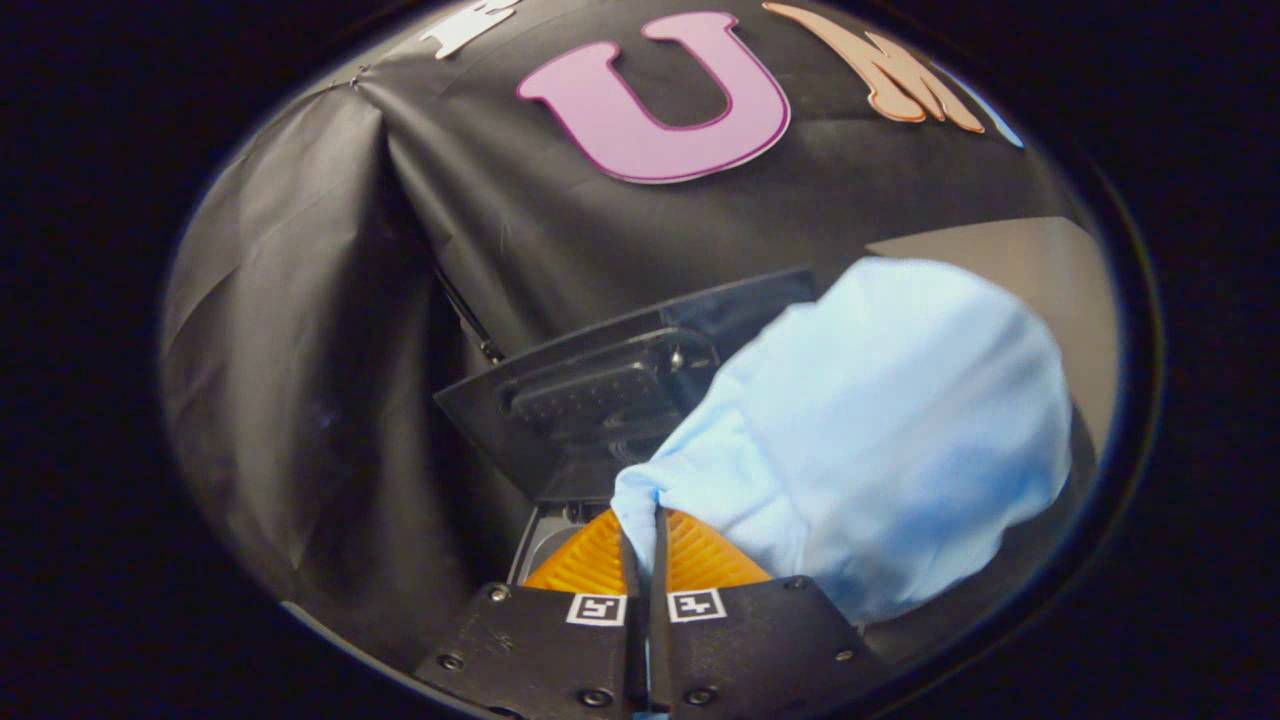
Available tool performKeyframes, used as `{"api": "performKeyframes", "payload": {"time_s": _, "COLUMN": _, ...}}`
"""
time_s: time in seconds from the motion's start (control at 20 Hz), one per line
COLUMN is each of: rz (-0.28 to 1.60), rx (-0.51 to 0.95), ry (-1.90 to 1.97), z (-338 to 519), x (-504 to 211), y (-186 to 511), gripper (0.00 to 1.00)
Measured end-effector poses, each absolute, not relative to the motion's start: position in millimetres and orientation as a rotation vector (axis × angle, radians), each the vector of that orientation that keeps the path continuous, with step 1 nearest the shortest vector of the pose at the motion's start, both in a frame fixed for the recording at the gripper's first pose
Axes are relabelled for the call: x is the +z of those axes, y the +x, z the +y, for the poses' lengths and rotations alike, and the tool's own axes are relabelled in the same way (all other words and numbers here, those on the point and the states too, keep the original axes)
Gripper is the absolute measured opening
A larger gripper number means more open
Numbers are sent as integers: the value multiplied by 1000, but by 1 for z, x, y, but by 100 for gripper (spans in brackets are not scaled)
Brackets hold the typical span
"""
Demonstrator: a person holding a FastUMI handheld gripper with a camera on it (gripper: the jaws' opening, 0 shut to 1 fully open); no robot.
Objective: Put the clothes into the washing machine and then close the washing machine lid.
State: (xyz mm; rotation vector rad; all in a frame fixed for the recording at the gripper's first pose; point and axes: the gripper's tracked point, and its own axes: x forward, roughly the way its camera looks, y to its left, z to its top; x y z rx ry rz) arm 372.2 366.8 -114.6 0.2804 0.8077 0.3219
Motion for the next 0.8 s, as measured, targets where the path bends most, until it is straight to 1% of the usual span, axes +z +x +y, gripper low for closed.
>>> {"api": "performKeyframes", "payload": {"time_s": 0.15, "rz": 859, "rx": 364, "ry": 260, "z": 404, "x": -150, "y": 365, "gripper": 1}}
{"api": "performKeyframes", "payload": {"time_s": 0.3, "rz": 883, "rx": 356, "ry": 171, "z": 407, "x": -179, "y": 359, "gripper": 1}}
{"api": "performKeyframes", "payload": {"time_s": 0.4, "rz": 926, "rx": 385, "ry": 131, "z": 411, "x": -191, "y": 350, "gripper": 2}}
{"api": "performKeyframes", "payload": {"time_s": 0.45, "rz": 935, "rx": 400, "ry": 148, "z": 416, "x": -192, "y": 347, "gripper": 9}}
{"api": "performKeyframes", "payload": {"time_s": 0.6, "rz": 903, "rx": 406, "ry": 245, "z": 436, "x": -183, "y": 358, "gripper": 40}}
{"api": "performKeyframes", "payload": {"time_s": 0.8, "rz": 853, "rx": 415, "ry": 266, "z": 437, "x": -166, "y": 370, "gripper": 41}}
